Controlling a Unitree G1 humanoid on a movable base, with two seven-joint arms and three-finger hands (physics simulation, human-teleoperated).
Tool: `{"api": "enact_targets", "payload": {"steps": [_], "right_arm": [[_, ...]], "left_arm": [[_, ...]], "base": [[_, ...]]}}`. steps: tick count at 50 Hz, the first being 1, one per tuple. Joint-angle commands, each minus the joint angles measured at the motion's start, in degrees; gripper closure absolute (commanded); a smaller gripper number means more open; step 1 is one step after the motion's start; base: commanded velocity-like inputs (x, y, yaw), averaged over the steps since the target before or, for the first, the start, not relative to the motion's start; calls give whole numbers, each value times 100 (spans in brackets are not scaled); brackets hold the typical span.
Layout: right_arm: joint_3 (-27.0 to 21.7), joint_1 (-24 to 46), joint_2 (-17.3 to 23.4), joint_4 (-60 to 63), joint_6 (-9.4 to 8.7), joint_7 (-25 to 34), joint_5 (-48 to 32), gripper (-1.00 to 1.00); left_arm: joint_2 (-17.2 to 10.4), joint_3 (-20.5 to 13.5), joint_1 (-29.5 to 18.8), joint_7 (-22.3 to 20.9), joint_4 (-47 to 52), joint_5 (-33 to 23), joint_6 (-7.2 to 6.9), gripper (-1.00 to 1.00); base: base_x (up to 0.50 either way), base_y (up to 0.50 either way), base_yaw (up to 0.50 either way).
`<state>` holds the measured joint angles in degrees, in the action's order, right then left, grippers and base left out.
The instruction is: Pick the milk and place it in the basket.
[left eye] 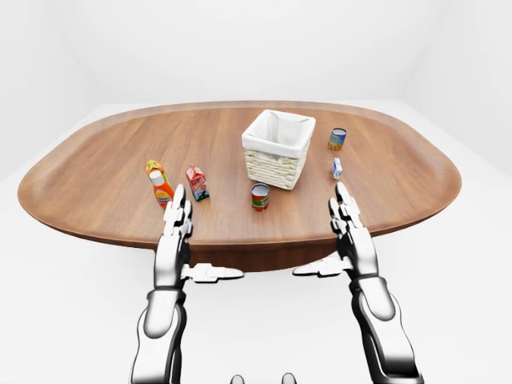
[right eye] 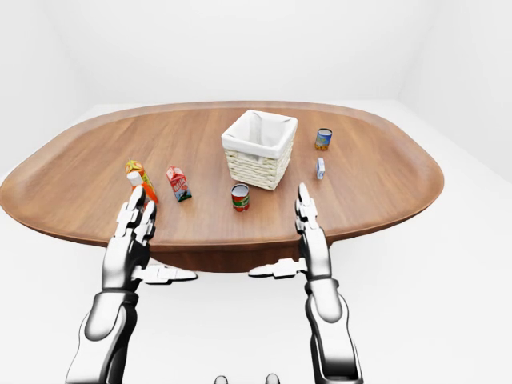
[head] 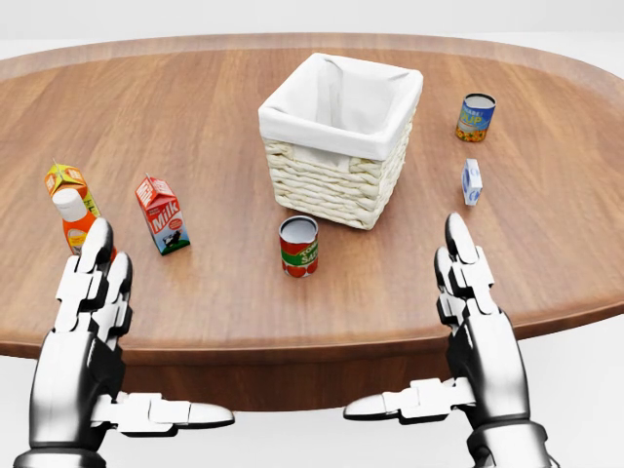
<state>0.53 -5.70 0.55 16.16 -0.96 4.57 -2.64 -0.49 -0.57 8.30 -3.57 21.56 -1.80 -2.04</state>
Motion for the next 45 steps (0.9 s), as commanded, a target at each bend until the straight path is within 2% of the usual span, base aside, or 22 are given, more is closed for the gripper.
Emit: {"api": "enact_targets", "payload": {"steps": [1,2,6,8,10,11,12,20,24,29,45], "right_arm": [[-7,-121,-32,608,-244,-53,12,-100],[-2,-136,-32,656,-213,-62,17,-100],[16,-189,-23,874,-279,-103,-20,-100],[34,-230,-12,982,-250,-97,-62,-100],[51,-289,-13,1218,-353,-57,-29,-100],[51,-291,-15,1227,-357,-54,-30,-100],[67,-315,-3,1296,-270,-83,-128,-100],[50,-345,-6,1520,-392,10,-84,-100],[80,-388,-15,1604,-347,14,-113,-100],[70,-458,-8,1883,-404,21,-126,-100],[64,-549,-8,2181,-404,91,-94,-100]], "left_arm": [[-3,-28,251,-132,817,3,-199,-100],[-6,-67,269,-158,978,39,-296,-100],[16,-110,364,-227,1299,54,-296,-100],[31,-94,403,-239,1376,34,-296,-100],[38,-62,455,-261,1470,23,-296,-100],[36,-48,471,-270,1500,8,-296,-100],[33,-42,473,-281,1482,-2,-296,-100],[34,-147,380,-295,1468,24,-296,-100],[31,-222,337,-303,1491,48,-296,-100],[51,-241,426,-350,1818,75,-296,-100],[74,-223,493,-382,2022,61,-296,-100]], "base": [[0,0,0],[0,0,0],[0,0,0],[0,0,0],[0,0,0],[0,0,0],[0,0,0],[0,0,0],[0,0,0],[0,0,0],[0,0,0]]}}
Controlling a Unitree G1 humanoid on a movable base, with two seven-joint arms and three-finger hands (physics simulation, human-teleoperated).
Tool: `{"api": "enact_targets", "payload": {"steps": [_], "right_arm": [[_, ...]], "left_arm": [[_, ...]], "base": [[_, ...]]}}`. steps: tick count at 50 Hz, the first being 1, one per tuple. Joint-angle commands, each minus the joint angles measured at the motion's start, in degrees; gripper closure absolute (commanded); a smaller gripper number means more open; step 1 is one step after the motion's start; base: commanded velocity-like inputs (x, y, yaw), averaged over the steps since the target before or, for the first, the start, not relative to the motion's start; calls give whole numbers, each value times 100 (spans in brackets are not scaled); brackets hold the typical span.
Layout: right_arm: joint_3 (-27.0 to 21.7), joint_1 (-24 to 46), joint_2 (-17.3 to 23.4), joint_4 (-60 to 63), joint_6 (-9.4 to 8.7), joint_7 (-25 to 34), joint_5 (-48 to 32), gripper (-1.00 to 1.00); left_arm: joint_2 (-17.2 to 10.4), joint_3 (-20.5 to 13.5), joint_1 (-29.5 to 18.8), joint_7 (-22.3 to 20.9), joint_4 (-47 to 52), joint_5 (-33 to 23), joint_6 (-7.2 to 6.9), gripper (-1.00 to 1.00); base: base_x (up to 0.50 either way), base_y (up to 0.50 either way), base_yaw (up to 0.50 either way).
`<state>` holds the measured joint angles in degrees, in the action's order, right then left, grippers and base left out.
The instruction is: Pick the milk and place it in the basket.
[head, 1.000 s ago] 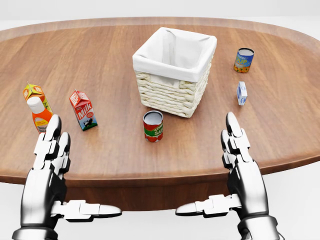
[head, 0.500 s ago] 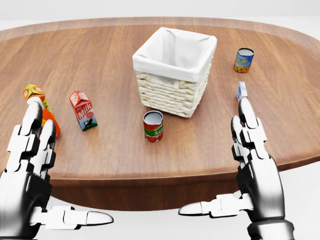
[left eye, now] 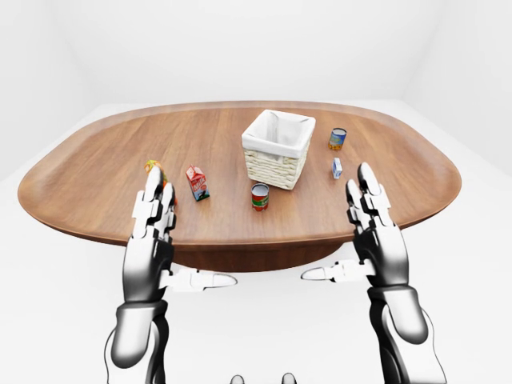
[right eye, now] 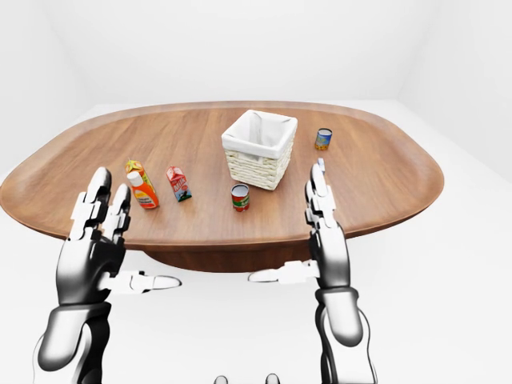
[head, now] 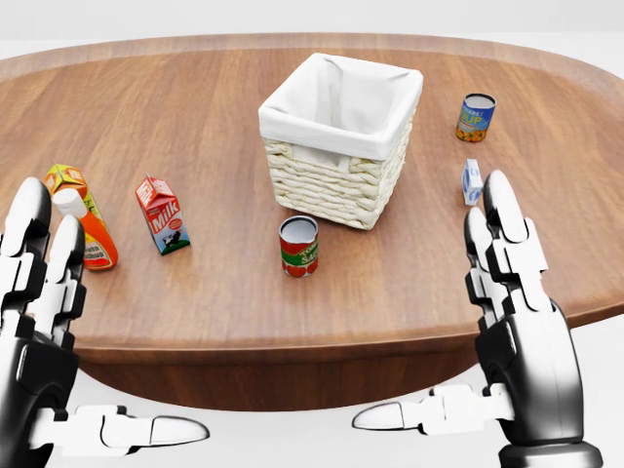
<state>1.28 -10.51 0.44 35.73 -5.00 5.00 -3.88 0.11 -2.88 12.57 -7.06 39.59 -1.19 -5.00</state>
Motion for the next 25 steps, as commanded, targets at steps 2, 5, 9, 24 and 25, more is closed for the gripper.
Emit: {"api": "enact_targets", "payload": {"steps": [2,5,9,24,25], "right_arm": [[-19,-60,4,208,0,52,24,-100],[-25,-67,2,246,0,66,39,-100],[-22,-72,-8,256,0,61,47,-100],[34,-91,-2,212,9,51,-18,-100],[41,-98,-4,235,2,51,-16,-100]], "left_arm": [[15,2,52,-29,209,0,0,-100],[14,-4,51,-34,201,4,0,-100],[14,-20,39,-34,161,6,0,-100],[11,20,10,-2,22,-55,0,-100],[11,31,17,1,32,-61,0,-100]], "base": [[0,0,0],[0,0,0],[0,0,0],[0,0,0],[0,0,0]]}}
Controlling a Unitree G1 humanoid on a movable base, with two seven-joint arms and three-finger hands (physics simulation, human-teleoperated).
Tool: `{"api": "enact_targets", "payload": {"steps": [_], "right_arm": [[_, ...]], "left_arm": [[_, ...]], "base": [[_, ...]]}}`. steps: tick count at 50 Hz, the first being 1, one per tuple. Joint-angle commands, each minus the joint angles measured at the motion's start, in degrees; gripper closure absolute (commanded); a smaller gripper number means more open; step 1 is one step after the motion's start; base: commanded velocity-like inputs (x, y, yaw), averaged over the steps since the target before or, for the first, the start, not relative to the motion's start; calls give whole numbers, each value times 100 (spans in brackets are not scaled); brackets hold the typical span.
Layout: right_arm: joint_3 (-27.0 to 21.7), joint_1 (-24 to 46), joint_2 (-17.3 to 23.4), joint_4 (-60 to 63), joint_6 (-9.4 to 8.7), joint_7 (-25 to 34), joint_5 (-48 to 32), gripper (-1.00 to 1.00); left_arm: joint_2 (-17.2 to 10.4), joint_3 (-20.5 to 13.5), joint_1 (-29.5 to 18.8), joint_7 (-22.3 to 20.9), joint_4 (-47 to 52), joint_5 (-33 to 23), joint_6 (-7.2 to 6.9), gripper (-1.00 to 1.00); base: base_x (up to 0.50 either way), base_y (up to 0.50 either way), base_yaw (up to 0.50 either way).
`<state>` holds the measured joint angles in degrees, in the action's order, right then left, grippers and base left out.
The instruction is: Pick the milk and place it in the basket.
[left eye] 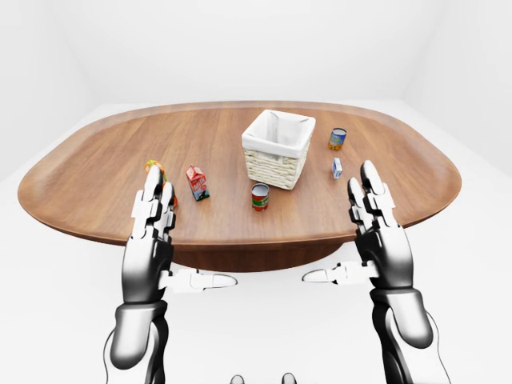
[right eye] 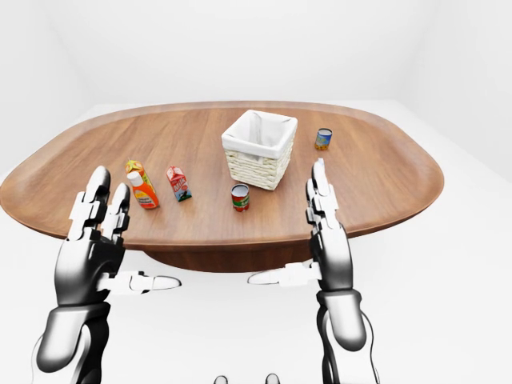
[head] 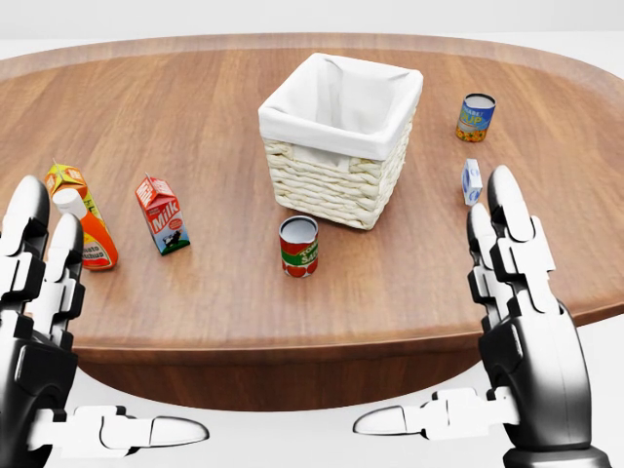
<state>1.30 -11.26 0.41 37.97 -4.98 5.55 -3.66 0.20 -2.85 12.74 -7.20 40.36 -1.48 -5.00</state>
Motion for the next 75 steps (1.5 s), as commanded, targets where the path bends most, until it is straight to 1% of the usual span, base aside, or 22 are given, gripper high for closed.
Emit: {"api": "enact_targets", "payload": {"steps": [1,22,32,39,75], "right_arm": [[40,-26,0,31,-2,-3,-36,-100],[47,-27,4,79,-2,8,-31,-100],[49,-46,7,50,44,17,-20,-100],[44,-39,8,52,23,18,-14,-100],[82,-77,11,91,41,40,-24,-100]], "left_arm": [[1,38,6,15,-30,-37,0,-100],[-11,38,14,0,-61,-23,0,-100],[-7,57,30,1,-77,-42,0,-100],[-9,72,43,0,-100,-57,0,-100],[-11,113,77,-3,-113,-79,0,-100]], "base": [[0,0,0],[1,0,0],[34,0,0],[35,0,0],[33,0,0]]}}
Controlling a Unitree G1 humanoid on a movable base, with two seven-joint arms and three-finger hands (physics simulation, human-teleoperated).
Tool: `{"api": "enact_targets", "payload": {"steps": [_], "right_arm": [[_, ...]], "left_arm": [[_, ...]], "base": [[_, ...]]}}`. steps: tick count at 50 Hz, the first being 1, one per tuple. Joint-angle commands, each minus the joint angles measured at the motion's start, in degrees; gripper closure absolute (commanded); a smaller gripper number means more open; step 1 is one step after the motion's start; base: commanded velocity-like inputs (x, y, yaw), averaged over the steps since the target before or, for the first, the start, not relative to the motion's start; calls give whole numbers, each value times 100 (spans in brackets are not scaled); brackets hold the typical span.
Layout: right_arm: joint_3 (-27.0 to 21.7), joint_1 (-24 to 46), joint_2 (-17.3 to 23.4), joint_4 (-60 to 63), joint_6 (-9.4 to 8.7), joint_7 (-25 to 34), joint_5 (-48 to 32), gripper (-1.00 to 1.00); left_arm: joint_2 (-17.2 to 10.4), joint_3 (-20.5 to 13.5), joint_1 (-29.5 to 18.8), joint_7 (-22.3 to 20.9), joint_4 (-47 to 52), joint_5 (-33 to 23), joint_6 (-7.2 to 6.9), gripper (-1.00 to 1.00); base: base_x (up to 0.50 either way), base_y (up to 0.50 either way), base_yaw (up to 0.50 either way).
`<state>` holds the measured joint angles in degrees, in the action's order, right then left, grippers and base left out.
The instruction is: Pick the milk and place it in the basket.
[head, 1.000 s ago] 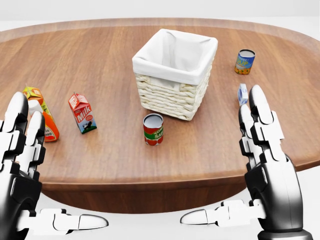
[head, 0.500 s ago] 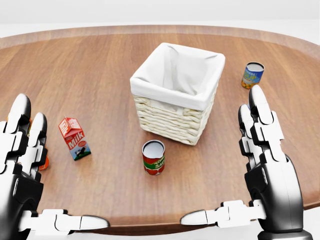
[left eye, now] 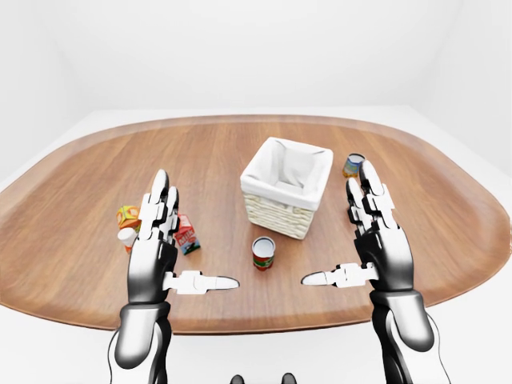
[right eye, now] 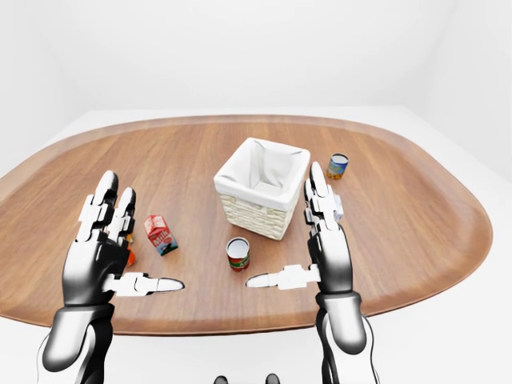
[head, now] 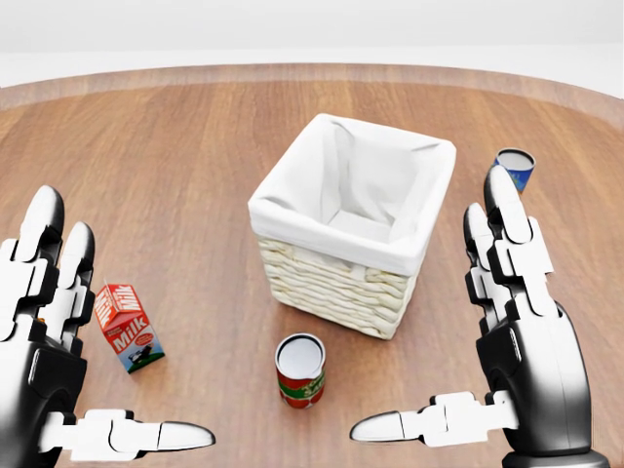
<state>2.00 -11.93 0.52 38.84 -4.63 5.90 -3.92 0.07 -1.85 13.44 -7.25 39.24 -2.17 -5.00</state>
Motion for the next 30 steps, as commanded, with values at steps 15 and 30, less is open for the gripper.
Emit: {"api": "enact_targets", "payload": {"steps": [15,30], "right_arm": [[31,-24,0,55,-25,-8,8,-100],[41,-25,8,53,-37,27,101,-100]], "left_arm": [[-2,-1,2,-4,-35,2,0,-100],[-5,7,4,-2,-41,-6,0,-100]], "base": [[32,0,0],[32,0,0]]}}
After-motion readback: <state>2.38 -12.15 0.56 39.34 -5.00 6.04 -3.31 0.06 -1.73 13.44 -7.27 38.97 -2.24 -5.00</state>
